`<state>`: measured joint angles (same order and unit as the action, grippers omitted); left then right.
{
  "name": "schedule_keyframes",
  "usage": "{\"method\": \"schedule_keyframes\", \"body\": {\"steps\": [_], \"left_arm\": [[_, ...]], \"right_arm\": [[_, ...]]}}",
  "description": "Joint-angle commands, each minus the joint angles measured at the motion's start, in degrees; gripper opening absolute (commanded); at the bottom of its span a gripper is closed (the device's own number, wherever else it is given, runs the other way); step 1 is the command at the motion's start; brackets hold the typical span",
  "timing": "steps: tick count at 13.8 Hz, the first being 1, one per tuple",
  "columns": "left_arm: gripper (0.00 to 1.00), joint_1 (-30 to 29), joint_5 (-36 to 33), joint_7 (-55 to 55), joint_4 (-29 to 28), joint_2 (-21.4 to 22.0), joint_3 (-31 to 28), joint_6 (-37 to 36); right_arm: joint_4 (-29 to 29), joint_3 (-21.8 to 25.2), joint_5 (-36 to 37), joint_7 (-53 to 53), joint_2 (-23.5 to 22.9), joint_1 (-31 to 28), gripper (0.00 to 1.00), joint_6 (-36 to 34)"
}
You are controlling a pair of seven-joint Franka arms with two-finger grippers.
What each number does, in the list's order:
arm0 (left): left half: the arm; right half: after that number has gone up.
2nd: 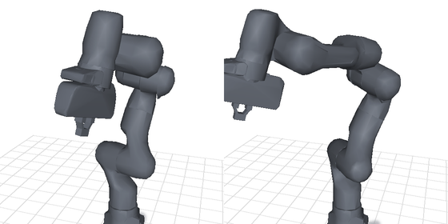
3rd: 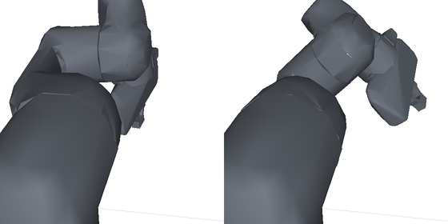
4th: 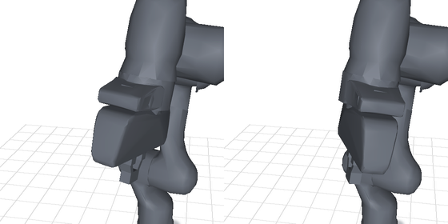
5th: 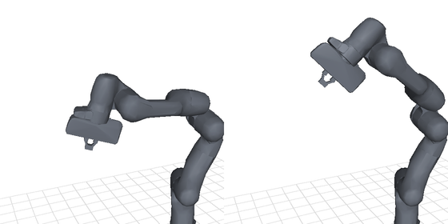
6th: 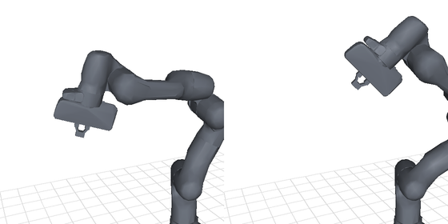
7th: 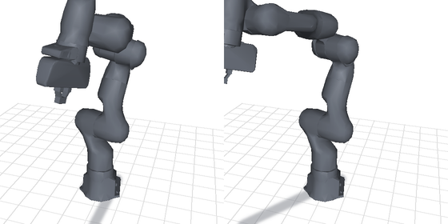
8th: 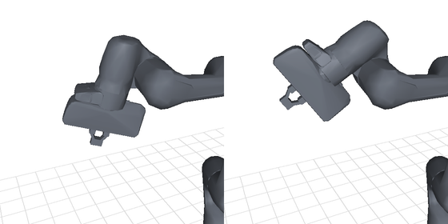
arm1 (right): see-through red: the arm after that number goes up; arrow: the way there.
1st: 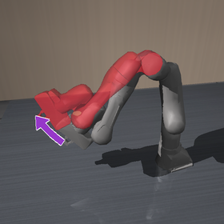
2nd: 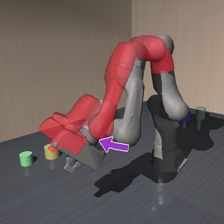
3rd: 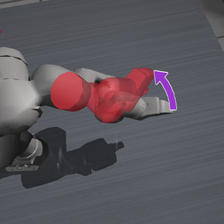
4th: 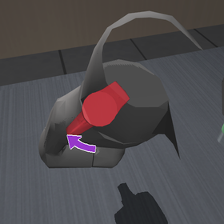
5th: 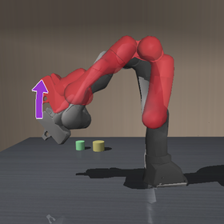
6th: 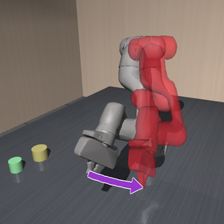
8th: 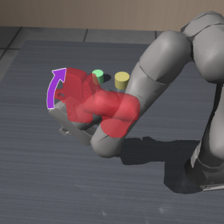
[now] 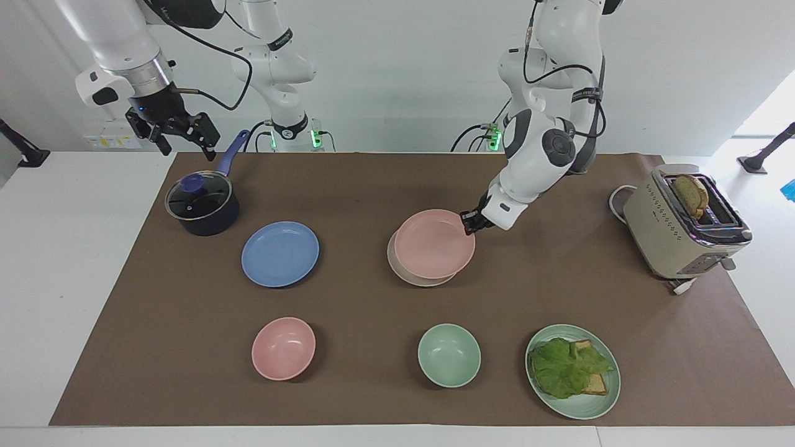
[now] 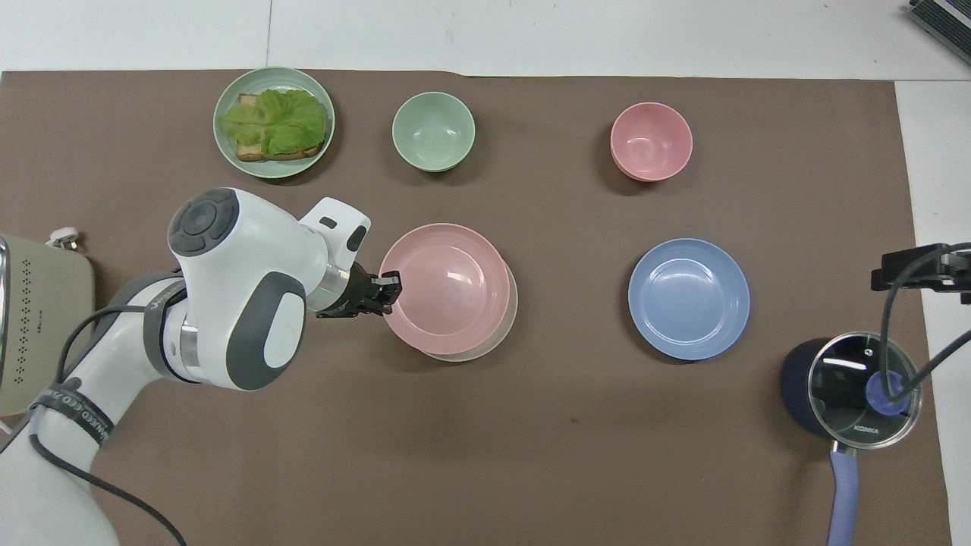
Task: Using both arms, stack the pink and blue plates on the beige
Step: 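Grip the pink plate rim with the left gripper and drag it onto the beige plate, then release the pink plate while the right gripper reaches the blue plate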
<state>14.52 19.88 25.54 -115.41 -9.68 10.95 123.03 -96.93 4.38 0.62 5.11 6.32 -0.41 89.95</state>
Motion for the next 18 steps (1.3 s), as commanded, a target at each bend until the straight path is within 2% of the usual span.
{"method": "schedule_keyframes", "body": {"steps": [1, 5, 10, 11, 12, 13, 15, 18], "left_arm": [[0.00, 1.30, 1.21, 1.35, -1.83, 0.53, -0.84, 2.22], [0.00, 1.83, 1.30, 1.35, -2.01, -0.61, -0.84, 3.27], [0.00, 2.62, 1.39, 1.26, -2.01, -0.70, -0.93, 4.59], [0.09, 2.53, 1.39, 1.18, -2.01, -0.70, -0.93, 4.59], [0.62, 2.53, 1.39, 0.83, -2.01, -0.70, -0.93, 4.59], [1.00, 2.53, 1.39, 1.08, -2.01, -0.70, -1.01, 4.59], [1.00, 2.45, 1.39, 1.35, -2.01, -0.70, -1.10, 4.24], [1.00, 1.48, 1.04, 0.65, -1.66, -0.70, -1.19, 3.19]], "right_arm": [[-1.95, -0.24, -0.79, -1.07, 1.59, -0.82, 1.00, 1.28], [-2.74, -0.24, -0.79, -1.24, 1.59, -0.82, 1.00, 1.28], [-7.65, -0.33, -0.88, -1.59, 0.71, -0.12, 1.00, 8.91], [-8.19, -0.33, -0.88, -1.68, 0.54, -0.12, 1.00, 10.31], [-8.28, -0.42, -0.88, -1.68, -0.59, -0.12, 1.00, 11.55], [-8.28, -0.33, -0.97, -1.77, -1.74, -0.12, 1.00, 12.26], [-8.98, -0.33, -0.97, -2.55, -4.20, -0.12, 1.00, 13.22], [-12.05, -0.33, -0.97, -3.26, -7.71, -0.56, 1.00, 19.53]]}}
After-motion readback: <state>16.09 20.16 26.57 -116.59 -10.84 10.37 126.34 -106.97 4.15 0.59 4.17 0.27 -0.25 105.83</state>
